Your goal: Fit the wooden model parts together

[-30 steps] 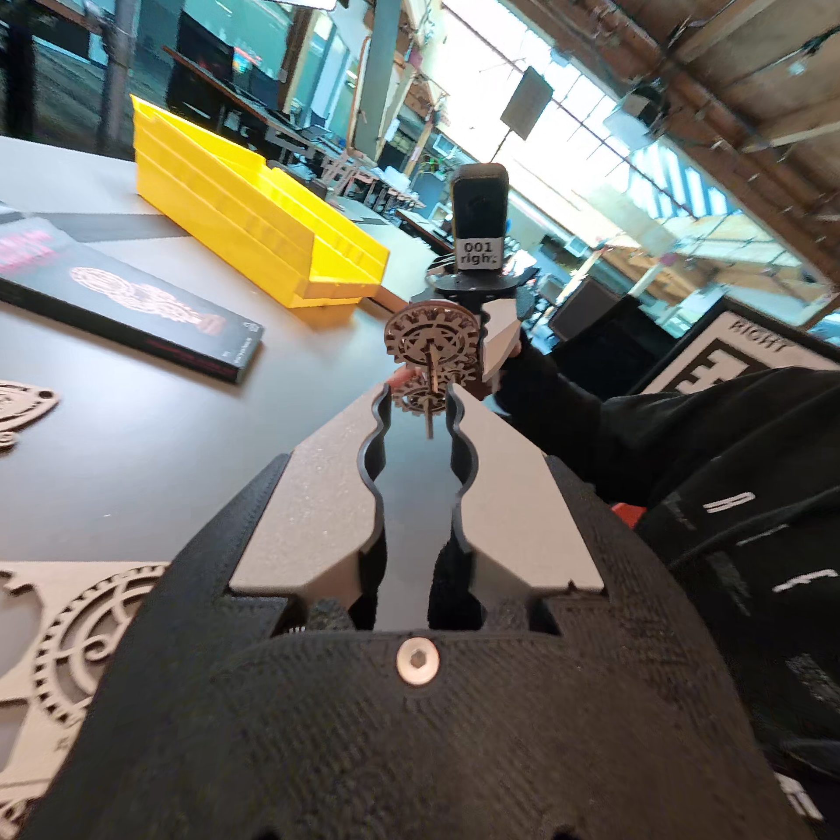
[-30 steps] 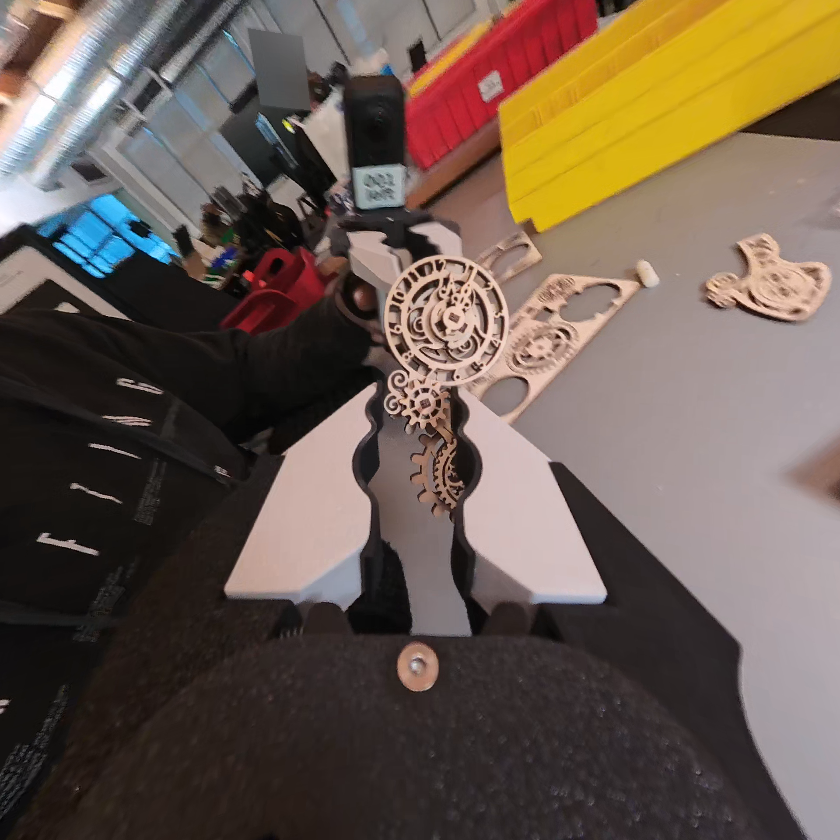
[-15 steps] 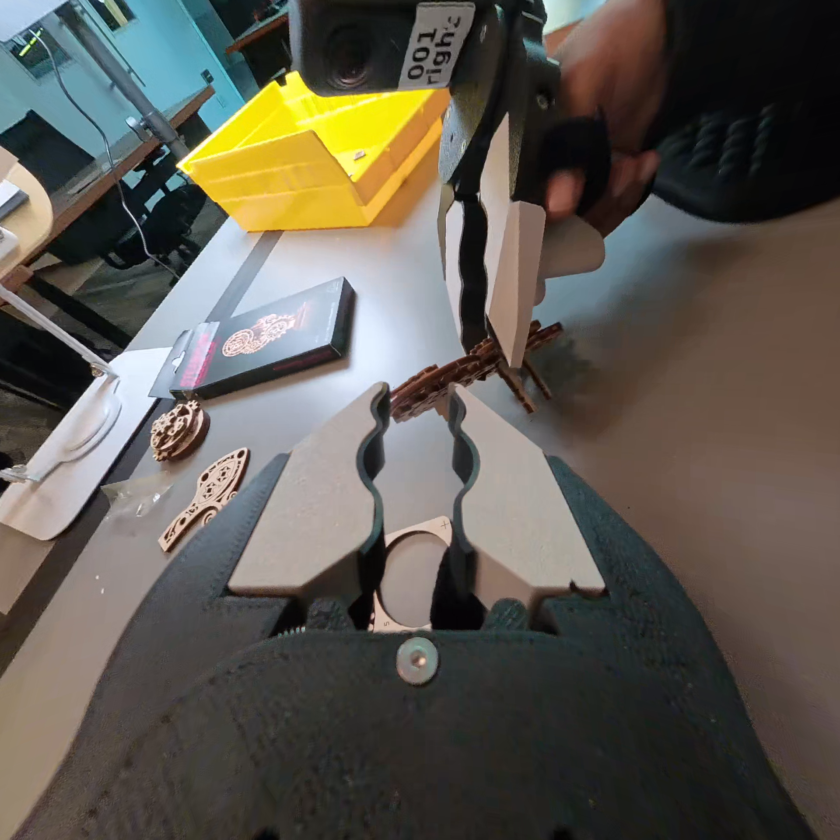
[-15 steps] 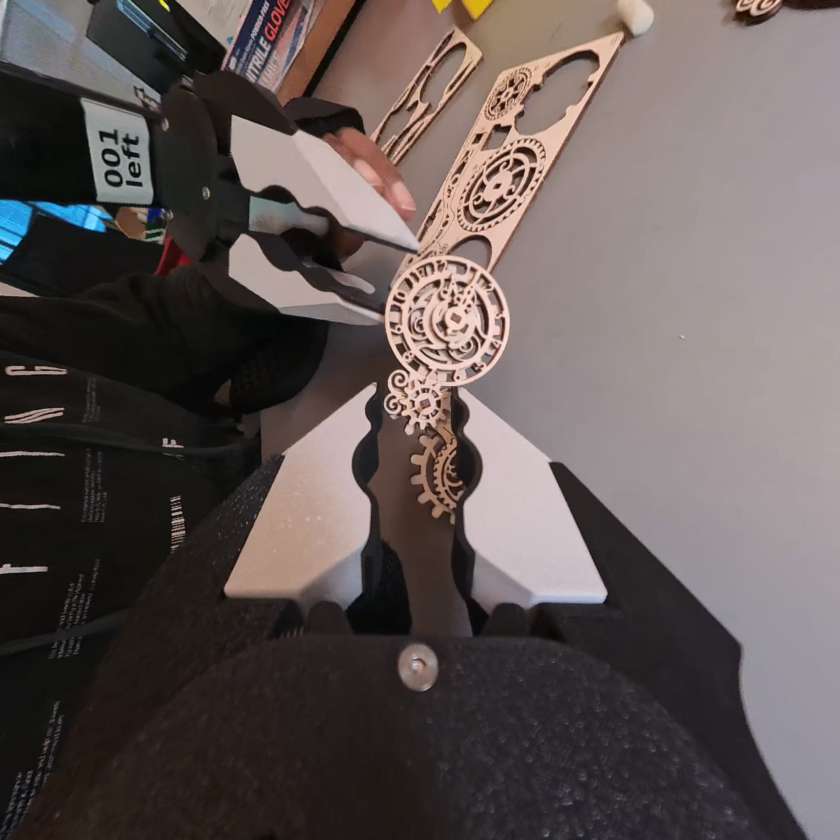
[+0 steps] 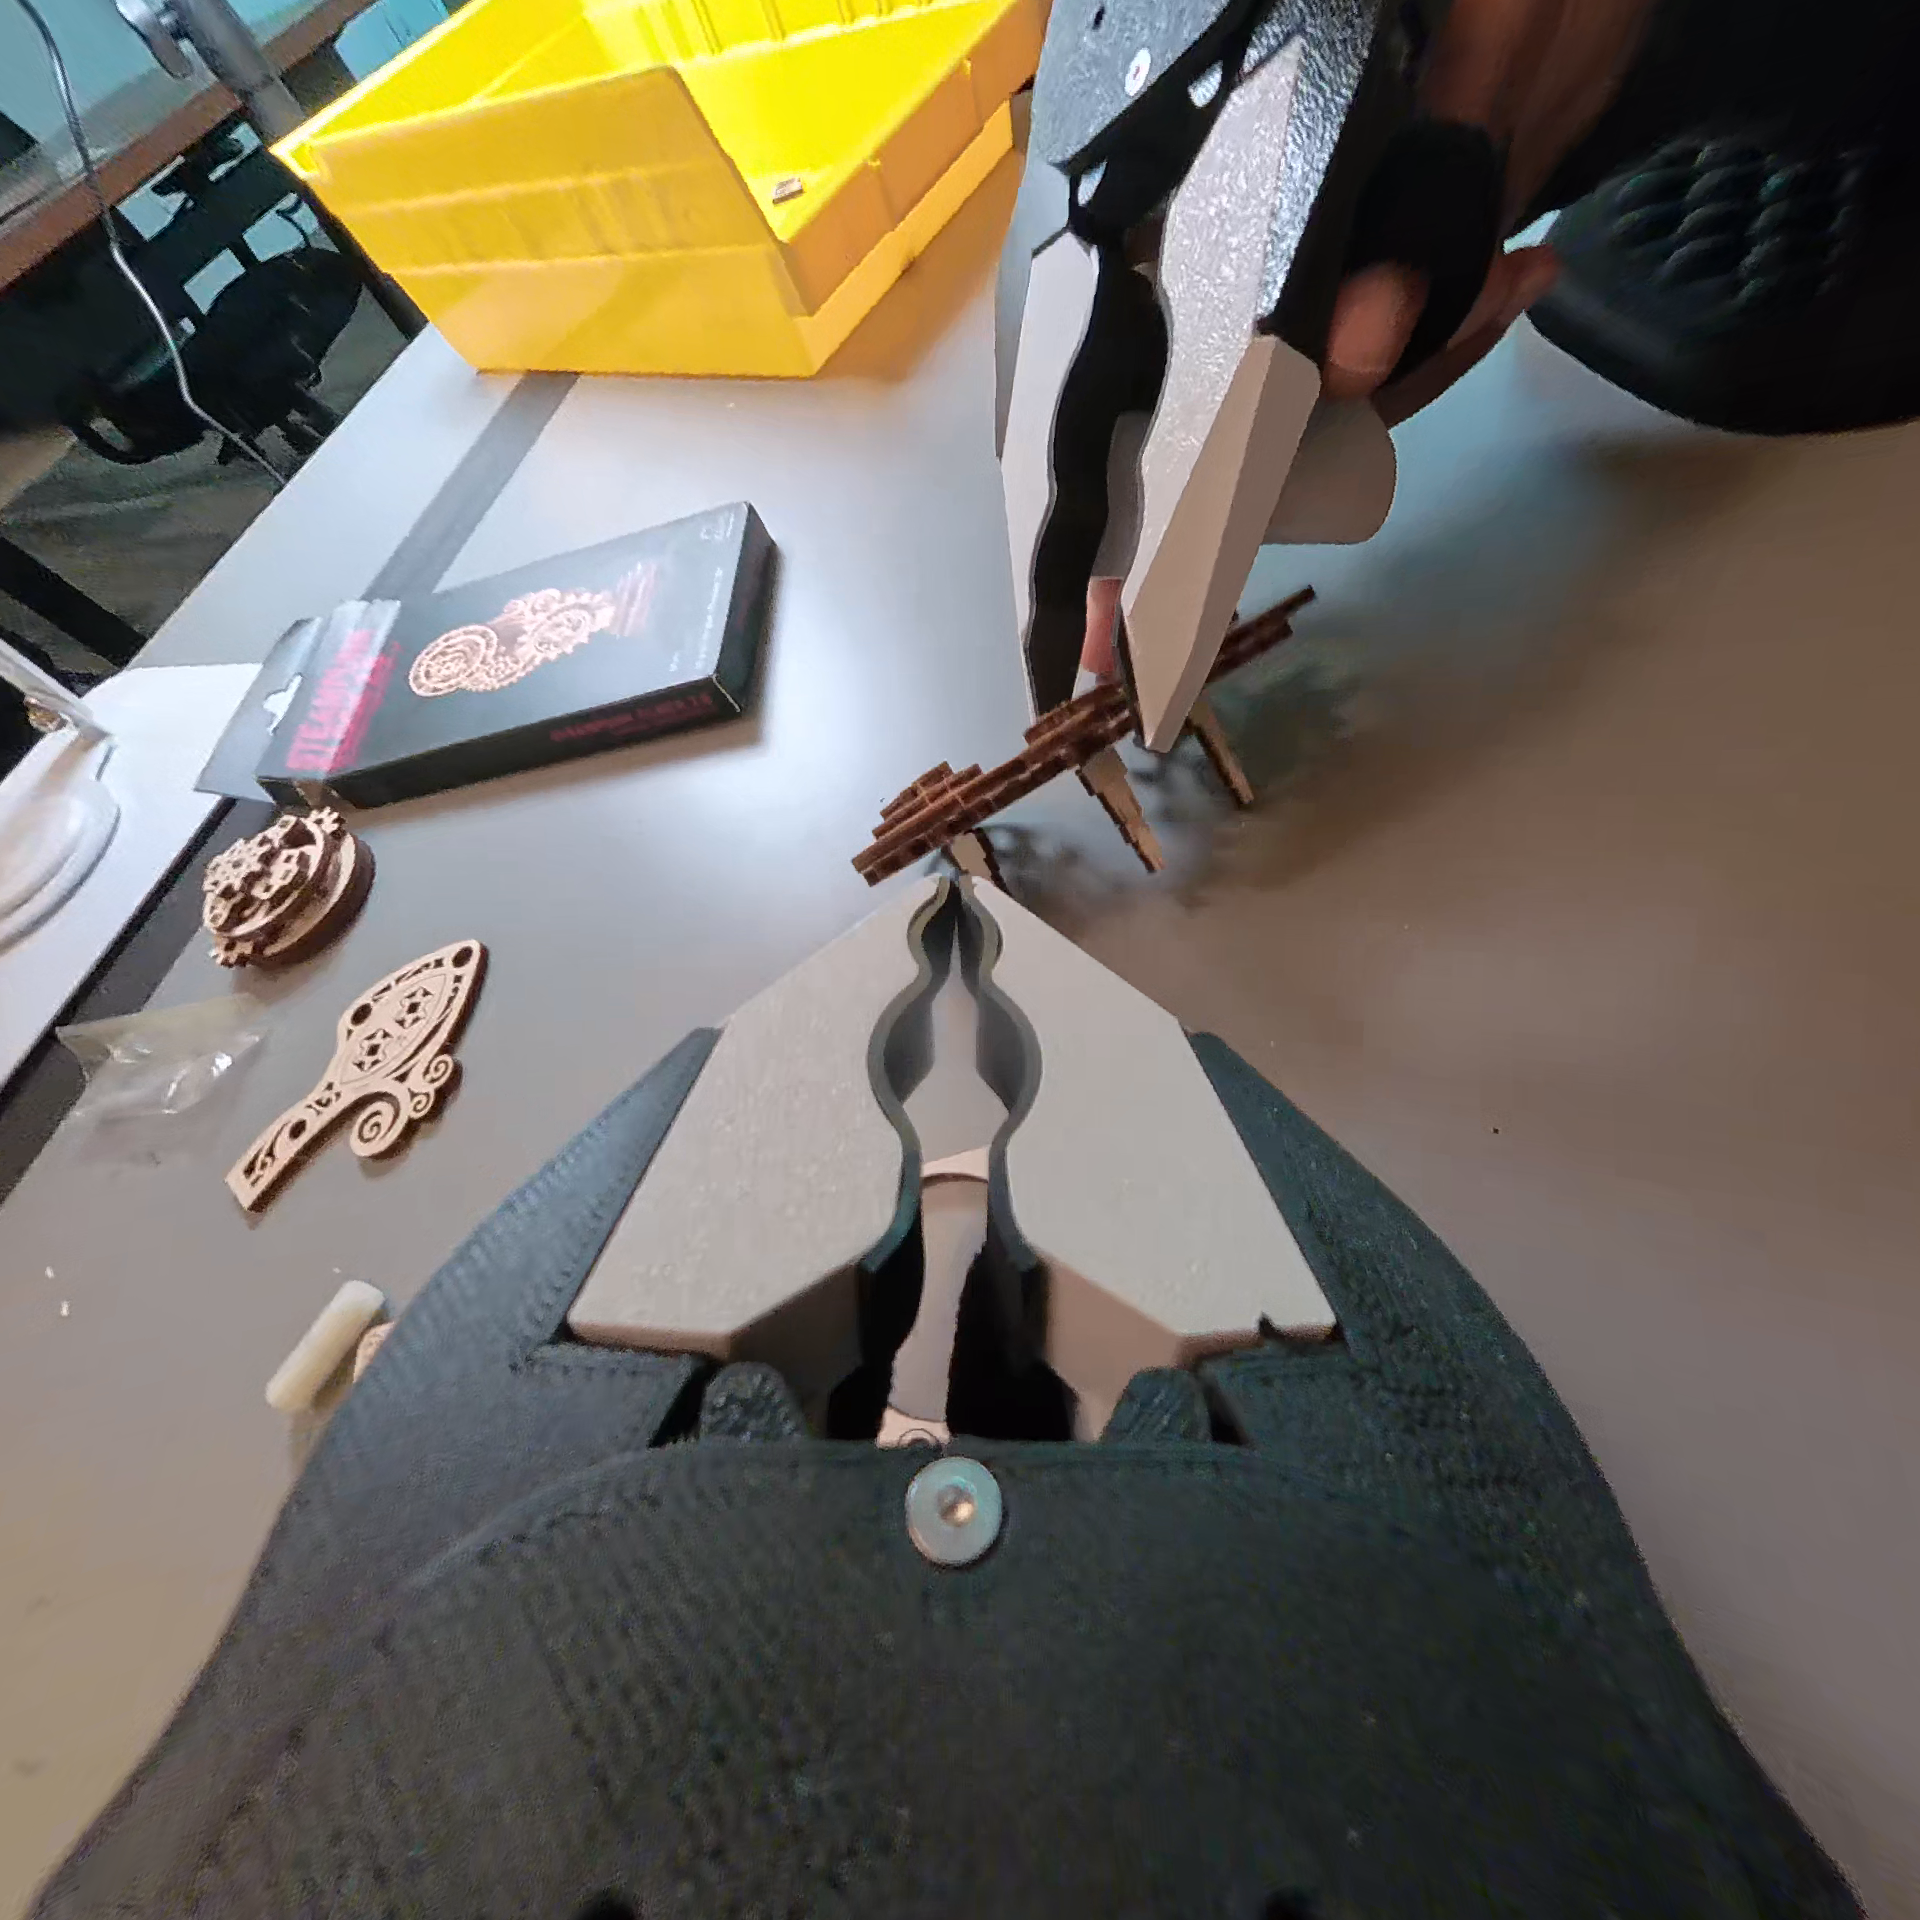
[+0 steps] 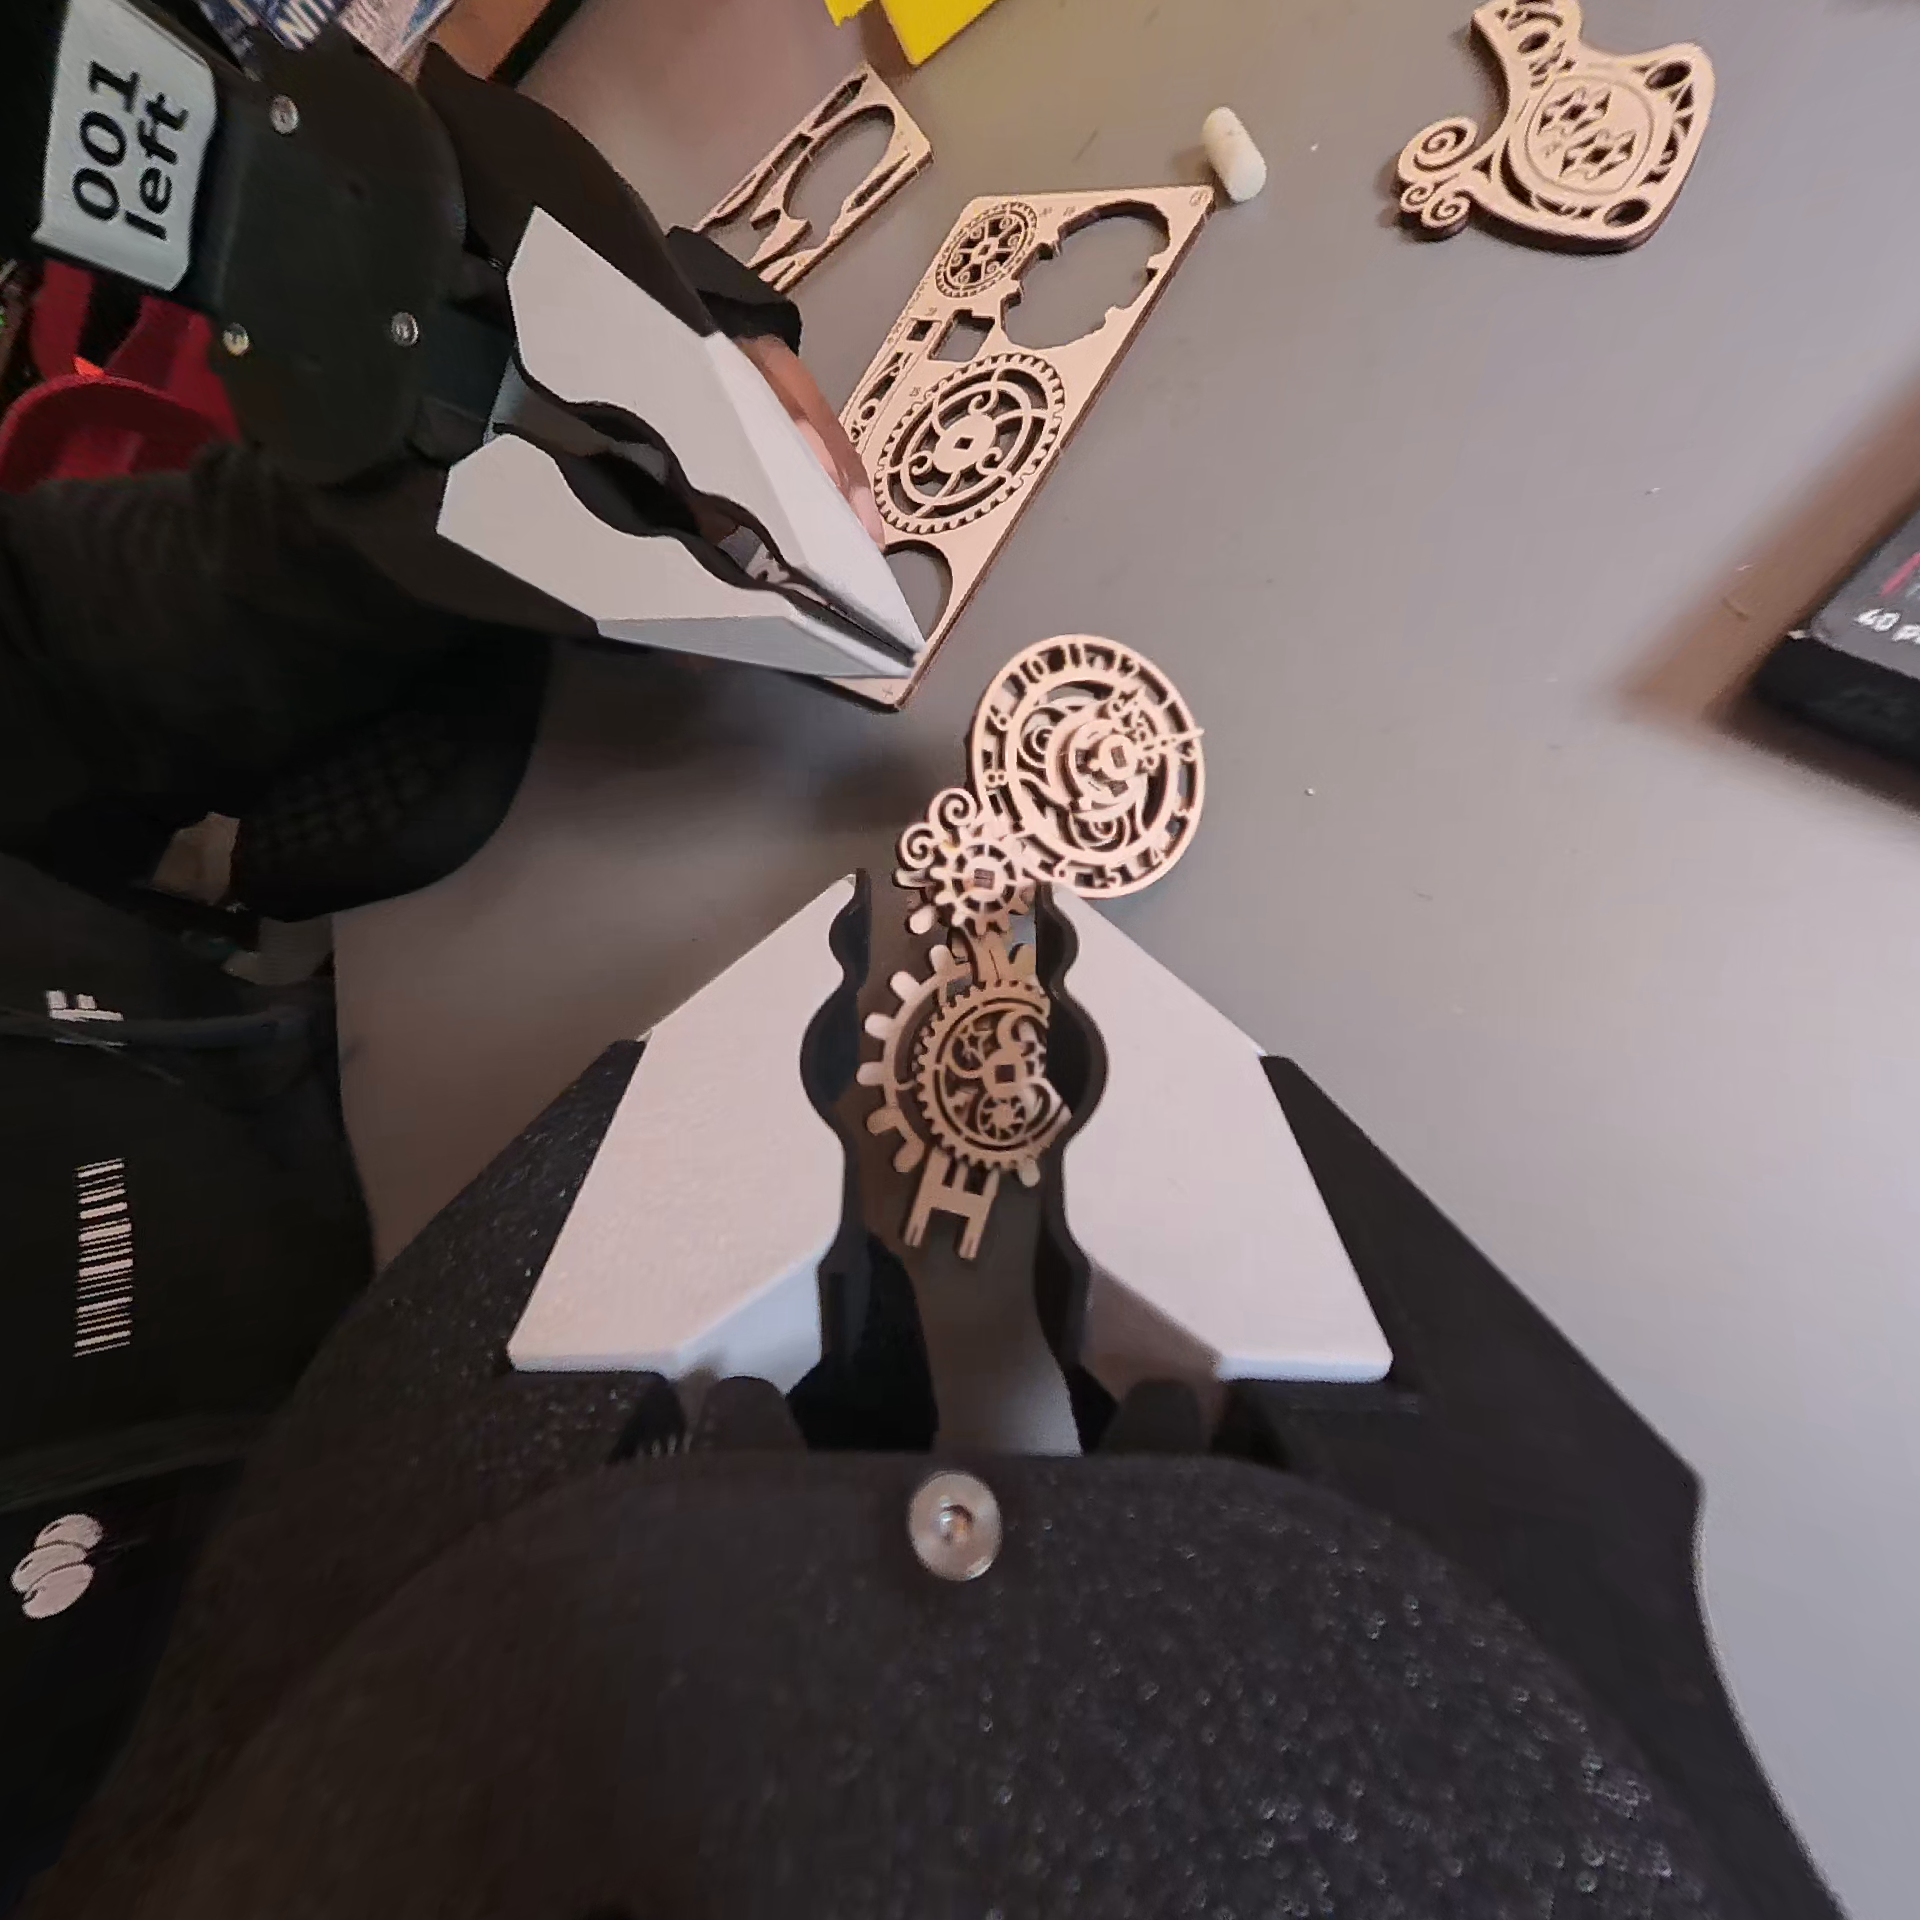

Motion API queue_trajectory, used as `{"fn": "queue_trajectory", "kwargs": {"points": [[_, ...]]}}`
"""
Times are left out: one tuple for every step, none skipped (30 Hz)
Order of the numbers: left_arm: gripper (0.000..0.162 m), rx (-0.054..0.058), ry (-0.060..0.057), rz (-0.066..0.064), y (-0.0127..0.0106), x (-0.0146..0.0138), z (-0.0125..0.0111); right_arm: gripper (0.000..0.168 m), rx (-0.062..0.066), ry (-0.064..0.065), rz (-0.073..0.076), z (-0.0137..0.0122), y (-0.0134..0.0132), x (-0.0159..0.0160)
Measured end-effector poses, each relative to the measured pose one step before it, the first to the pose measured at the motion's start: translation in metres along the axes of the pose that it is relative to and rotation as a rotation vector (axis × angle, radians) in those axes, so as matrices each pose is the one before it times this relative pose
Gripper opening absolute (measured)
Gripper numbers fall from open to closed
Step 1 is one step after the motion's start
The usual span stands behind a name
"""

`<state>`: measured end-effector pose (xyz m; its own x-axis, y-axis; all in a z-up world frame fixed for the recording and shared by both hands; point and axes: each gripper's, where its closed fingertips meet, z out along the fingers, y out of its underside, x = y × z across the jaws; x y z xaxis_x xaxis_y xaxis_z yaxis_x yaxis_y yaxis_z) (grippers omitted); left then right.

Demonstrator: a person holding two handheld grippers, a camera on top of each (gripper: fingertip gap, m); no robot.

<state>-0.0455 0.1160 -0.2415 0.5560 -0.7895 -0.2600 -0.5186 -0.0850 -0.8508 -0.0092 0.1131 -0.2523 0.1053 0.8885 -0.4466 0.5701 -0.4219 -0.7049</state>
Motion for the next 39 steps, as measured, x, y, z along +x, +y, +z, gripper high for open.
{"fn": "queue_trajectory", "kwargs": {"points": [[0.0, 0.0142, -0.0018, -0.0246, -0.00146, -0.00177, -0.00214, 0.031, 0.0059, 0.002, -0.0116, -0.00098, -0.00095, 0.00052], [0.0, 0.017, -0.0026, -0.033, -0.00203, -0.00257, -0.00257, 0.032, 0.0041, 0.0055, -0.0168, -0.00109, -0.00096, 0.00083], [0.001, 0.0181, -0.001, -0.0385, -0.00202, -0.0029, -0.00261, 0.033, 0.0051, 0.0069, -0.0184, -0.00111, -0.00102, 0.00085], [0.002, 0.0178, 0.0004, -0.0403, -0.00167, -0.00291, -0.00257, 0.034, 0.0066, 0.0048, -0.015, -0.00086, -0.00141, 0.0004], [0.004, 0.0157, 0.0002, -0.037, -0.0011, -0.00289, -0.00237, 0.036, 0.0028, 0.0084, -0.0096, -0.00018, -0.00118, 0.00104], [0.005, 0.0129, -0.0022, -0.0296, -0.00071, -0.00305, -0.00227, 0.04, -0.0024, 0.0122, -0.008, 0.00068, -0.00076, 0.00132], [0.006, 0.0105, -0.0071, -0.0214, -0.00035, -0.0034, -0.00205, 0.04, -0.0064, 0.0065, -0.0125, 0.0016, -0.00045, 0.00007], [0.007, 0.0081, -0.0103, -0.0161, -0.00036, -0.00357, -0.00195, 0.038, -0.0095, -0.0004, -0.015, 0.00236, -0.00043, -0.00146], [0.008, 0.0066, -0.01, -0.0145, -0.00038, -0.00335, -0.00168, 0.034, -0.0168, -0.0045, -0.0167, 0.00316, 0.00024, -0.00231], [0.008, 0.0072, -0.0101, -0.0147, -0.00061, -0.00303, -0.00141, 0.029, -0.0174, -0.001, -0.0213, 0.00356, 0.00021, -0.00201], [0.009, 0.0091, -0.0095, -0.0142, -0.00107, -0.00287, -0.00146, 0.025, -0.0184, -0.0129, -0.0314, 0.00312, 0.00033, -0.00385], [0.009, 0.0102, -0.0062, -0.0136, -0.00125, -0.00204, -0.00149, 0.025, -0.0188, -0.0337, -0.038, 0.0021, 0.00065, -0.00693], [0.01, 0.0108, -0.006, -0.0148, -0.00156, -0.00188, -0.00157, 0.025, -0.0138, -0.0333, -0.0416, 0.00123, 0.00007, -0.00696], [0.01, 0.0119, -0.0084, -0.0171, -0.00172, -0.00221, -0.00161, 0.025, 0.0009, -0.0142, -0.0446, 0.00023, -0.00196, -0.00396], [0.011, 0.0128, -0.0064, -0.0194, -0.00211, -0.00194, -0.00159, 0.025, 0.0054, 0.0019, -0.0408, -0.001, -0.00277, -0.00115], [0.012, 0.0152, -0.0047, -0.0207, -0.00265, -0.00176, -0.00173, 0.025, 0.0107, 0.0126, -0.0293, -0.00247, -0.00378, 0.00121], [0.014, 0.019, -0.0071, -0.0194, -0.00331, -0.00214, -0.00168, 0.027, 0.0188, 0.0065, -0.0229, -0.00412, -0.00505, 0.00122], [0.017, 0.0205, -0.008, -0.0142, -0.00356, -0.00222, -0.0017, 0.031, 0.0311, 0.0006, -0.0166, -0.00543, -0.00695, 0.00116], [0.02, 0.0196, -0.0113, -0.0083, -0.00341, -0.00275, -0.00166, 0.034, 0.0416, 0.0065, -0.0098, -0.00628, -0.00882, 0.00283], [0.024, 0.0175, -0.0171, -0.0034, -0.00297, -0.00351, -0.00164, 0.036, 0.0487, 0.0183, -0.0078, -0.00678, -0.01079, 0.00543], [0.028, 0.0157, -0.019, 0.0004, -0.00276, -0.00357, -0.00157, 0.036, 0.0568, 0.0367, -0.0097, -0.00676, -0.01297, 0.00904], [0.032, 0.0145, -0.0199, 0.002, -0.00254, -0.00357, -0.0015, 0.036, 0.0609, 0.05, -0.0094, -0.00606, -0.01444, 0.01173], [0.035, 0.0137, -0.0199, 0.003, -0.00237, -0.00346, -0.00134, 0.036, 0.054, 0.0487, -0.0059, -0.00441, -0.01398, 0.01231], [0.039, 0.0111, -0.0198, 0.0038, -0.00198, -0.00337, -0.00122, 0.037, 0.0446, 0.0499, -0.0027, -0.00253, -0.01274, 0.01328], [0.043, 0.0064, -0.0181, 0.0056, -0.00109, -0.00301, -0.00104, 0.037, 0.0414, 0.0507, -0.0077, -0.00074, -0.01198, 0.01343], [0.049, 0.0019, -0.0139, 0.0066, -0.00045, -0.00251, -0.00083, 0.036, 0.0396, 0.0491, -0.0122, 0.00102, -0.01072, 0.01347], [0.053, 0.0043, -0.0131, 0.0035, -0.00076, -0.00221, -0.0008, 0.035, 0.0334, 0.038, -0.0122, 0.00299, -0.00898, 0.01198], [0.056, 0.0115, -0.01, -0.0009, -0.00178, -0.00178, -0.00096, 0.033, 0.0244, 0.0332, -0.0062, 0.00475, -0.00692, 0.01154], [0.056, 0.0166, -0.0082, -0.0066, -0.00246, -0.00181, -0.00124, 0.032, 0.0191, 0.0314, -0.0018, 0.00617, -0.00575, 0.01136], [0.054, 0.0143, -0.01, -0.0113, -0.00204, -0.00228, -0.0011, 0.031, 0.0168, 0.0262, -0.0041, 0.00734, -0.00497, 0.01042], [0.051, 0.0084, -0.008, -0.0095, -0.00094, -0.00243, -0.00079, 0.029, 0.0166, 0.0271, -0.0075, 0.00827, -0.00461, 0.01056], [0.05, 0.0062, -0.0031, -0.0047, -0.00018, -0.00175, -0.00054, 0.028, 0.0161, 0.0248, -0.0065, 0.00915, -0.00412, 0.0102], [0.047, 0.0053, -0.0026, -0.0018, -0.00005, -0.00162, -0.00046, 0.025, 0.0165, 0.0233, -0.0051, 0.00965, -0.0039, 0.00993], [0.042, 0.0047, -0.004, -0.0014, -0.00007, -0.00153, -0.00044, 0.022, 0.0155, 0.025, -0.0056, 0.00982, -0.00351, 0.00988], [0.038, 0.0022, -0.0066, -0.0027, 0.00026, -0.00178, -0.00026, 0.018, 0.016, 0.0282, -0.0041, 0.00968, -0.00349, 0.01002], [0.035, 0.0001, -0.0073, -0.0031, 0.00044, -0.0018, -0.00028, 0.015, 0.019, 0.0259, -0.0018, 0.00948, -0.00355, 0.00907], [0.033, 0.001, -0.0054, -0.0025, 0.00035, -0.00135, -0.00042, 0.011, 0.021, 0.0186, 0.0072, 0.00934, -0.0037, 0.00772], [0.03, 0.0014, -0.0027, -0.0029, 0.00028, -0.00096, -0.00038, 0.007, 0.0216, 0.0156, 0.013, 0.00921, -0.00344, 0.00707], [0.027, -0.0001, -0.0036, -0.0047, 0.00066, -0.00111, -0.00021, 0.004, 0.0195, 0.0135, 0.0084, 0.00954, -0.00285, 0.00657]]}}
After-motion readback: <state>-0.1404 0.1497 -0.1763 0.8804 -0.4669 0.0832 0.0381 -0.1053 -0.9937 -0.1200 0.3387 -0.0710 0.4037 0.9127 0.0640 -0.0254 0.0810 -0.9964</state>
